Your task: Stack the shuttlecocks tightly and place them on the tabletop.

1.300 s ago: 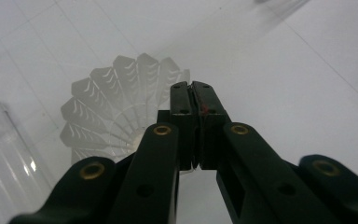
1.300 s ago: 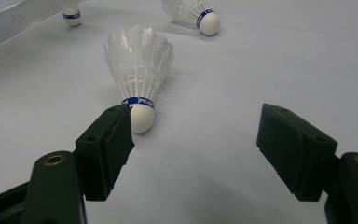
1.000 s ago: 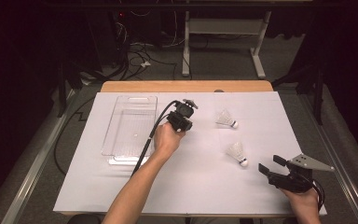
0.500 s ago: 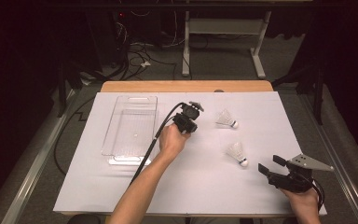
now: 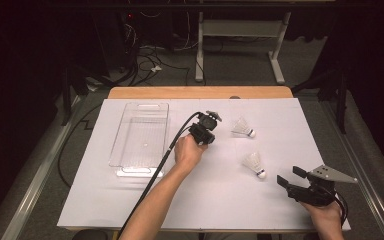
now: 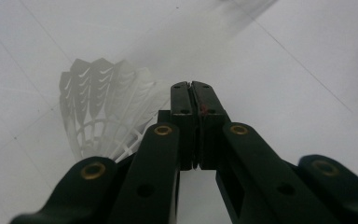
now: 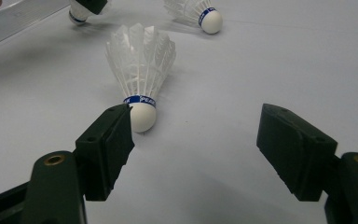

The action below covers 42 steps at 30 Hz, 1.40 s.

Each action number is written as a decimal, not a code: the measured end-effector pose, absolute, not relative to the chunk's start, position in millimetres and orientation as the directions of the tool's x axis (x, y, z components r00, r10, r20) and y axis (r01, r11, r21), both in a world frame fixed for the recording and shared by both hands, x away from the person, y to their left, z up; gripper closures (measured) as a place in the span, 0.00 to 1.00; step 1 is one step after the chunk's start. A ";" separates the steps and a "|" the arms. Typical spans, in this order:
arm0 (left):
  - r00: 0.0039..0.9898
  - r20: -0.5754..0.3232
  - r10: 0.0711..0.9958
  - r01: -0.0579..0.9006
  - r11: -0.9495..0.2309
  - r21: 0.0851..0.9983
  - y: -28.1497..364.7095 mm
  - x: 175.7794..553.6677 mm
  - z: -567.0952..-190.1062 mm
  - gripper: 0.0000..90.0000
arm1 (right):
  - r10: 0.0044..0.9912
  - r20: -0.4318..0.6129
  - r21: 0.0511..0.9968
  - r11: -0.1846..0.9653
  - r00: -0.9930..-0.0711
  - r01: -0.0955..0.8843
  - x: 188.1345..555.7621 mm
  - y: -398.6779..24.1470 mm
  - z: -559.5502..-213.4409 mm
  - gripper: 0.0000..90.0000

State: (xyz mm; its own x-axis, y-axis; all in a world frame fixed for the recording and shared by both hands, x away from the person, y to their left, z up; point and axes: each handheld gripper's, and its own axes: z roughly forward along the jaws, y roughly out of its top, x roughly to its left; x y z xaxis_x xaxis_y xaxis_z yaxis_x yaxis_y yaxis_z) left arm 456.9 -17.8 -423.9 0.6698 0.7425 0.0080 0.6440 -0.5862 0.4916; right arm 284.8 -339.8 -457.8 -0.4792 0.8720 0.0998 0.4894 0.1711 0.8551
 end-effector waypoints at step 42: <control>0.676 -0.055 0.735 0.640 -0.549 0.537 -33.7 467.1 -427.4 0.98 | 0.869 0.105 0.857 0.168 -0.483 0.488 284.7 -340.4 -457.8 0.30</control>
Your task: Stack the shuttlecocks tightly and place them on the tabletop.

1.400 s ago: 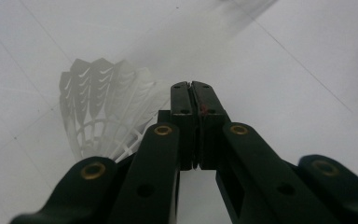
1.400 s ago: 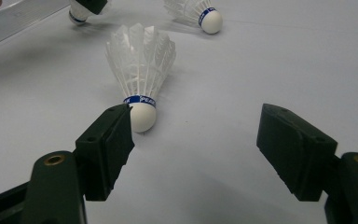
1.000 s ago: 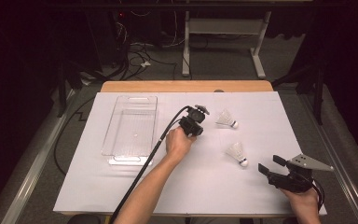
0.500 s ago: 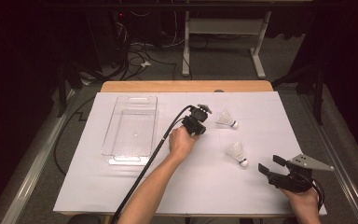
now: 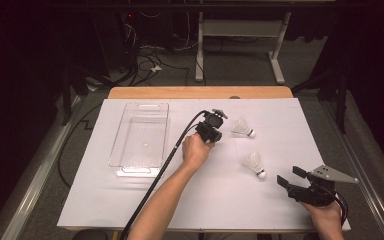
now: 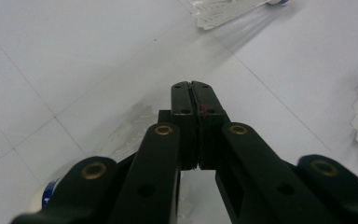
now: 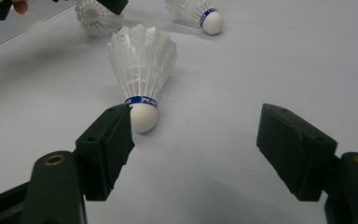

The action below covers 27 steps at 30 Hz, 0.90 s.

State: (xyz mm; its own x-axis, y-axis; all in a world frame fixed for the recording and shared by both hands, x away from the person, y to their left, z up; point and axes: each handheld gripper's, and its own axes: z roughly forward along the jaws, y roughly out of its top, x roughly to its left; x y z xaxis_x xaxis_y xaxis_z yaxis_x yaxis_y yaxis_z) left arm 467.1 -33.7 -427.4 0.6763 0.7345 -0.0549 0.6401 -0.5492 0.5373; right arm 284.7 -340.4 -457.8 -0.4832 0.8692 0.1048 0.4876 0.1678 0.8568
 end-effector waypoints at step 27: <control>0.726 -0.132 0.675 0.608 -0.539 0.583 -28.7 455.4 -411.9 0.77 | 0.871 0.110 0.855 0.163 -0.479 0.492 285.7 -340.6 -458.3 0.30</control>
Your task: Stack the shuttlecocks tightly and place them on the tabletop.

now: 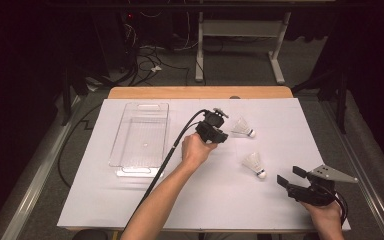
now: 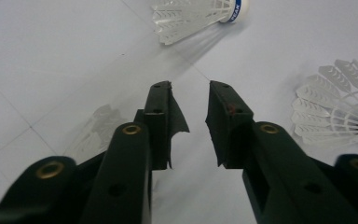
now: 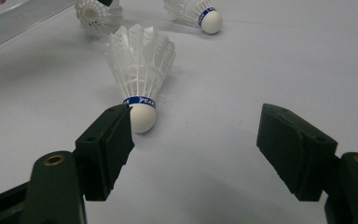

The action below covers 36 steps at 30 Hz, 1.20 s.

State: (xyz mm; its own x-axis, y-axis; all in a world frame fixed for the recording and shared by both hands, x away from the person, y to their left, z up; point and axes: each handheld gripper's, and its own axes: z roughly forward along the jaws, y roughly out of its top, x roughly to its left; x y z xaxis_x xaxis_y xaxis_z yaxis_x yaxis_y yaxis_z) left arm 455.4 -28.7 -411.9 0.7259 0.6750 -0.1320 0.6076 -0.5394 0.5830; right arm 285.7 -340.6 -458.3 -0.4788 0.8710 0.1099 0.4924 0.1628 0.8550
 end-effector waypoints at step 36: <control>0.761 -0.157 0.629 0.571 -0.537 0.620 -10.9 424.4 -408.8 0.64 | 0.874 0.106 0.855 0.164 -0.474 0.492 285.3 -340.5 -458.0 0.30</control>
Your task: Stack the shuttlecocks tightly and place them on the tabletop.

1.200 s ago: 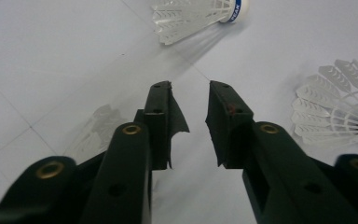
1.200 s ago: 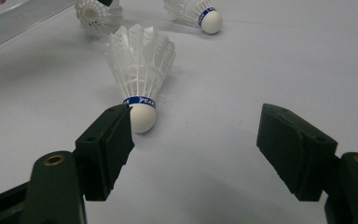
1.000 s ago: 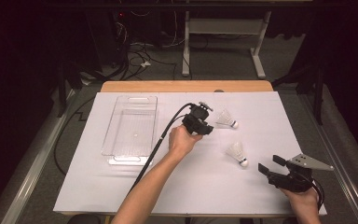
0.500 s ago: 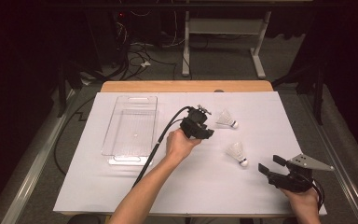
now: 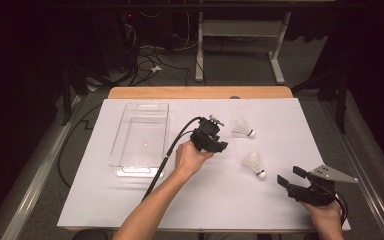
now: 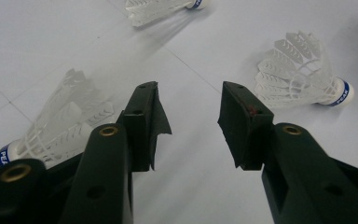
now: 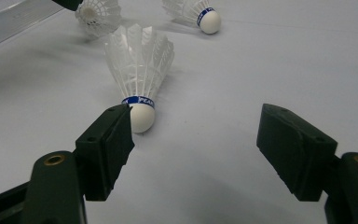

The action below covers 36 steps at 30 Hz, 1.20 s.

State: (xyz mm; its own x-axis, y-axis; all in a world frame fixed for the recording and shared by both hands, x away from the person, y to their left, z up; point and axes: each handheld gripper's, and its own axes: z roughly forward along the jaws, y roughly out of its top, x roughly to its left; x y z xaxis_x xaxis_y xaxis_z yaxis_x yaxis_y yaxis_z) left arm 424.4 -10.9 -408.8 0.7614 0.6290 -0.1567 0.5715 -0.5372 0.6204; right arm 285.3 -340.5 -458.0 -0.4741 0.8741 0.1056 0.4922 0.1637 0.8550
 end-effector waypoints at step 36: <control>0.759 -0.129 0.638 0.556 -0.533 0.638 9.4 399.1 -410.6 0.57 | 0.875 0.101 0.854 0.168 -0.474 0.492 285.1 -340.1 -458.0 0.30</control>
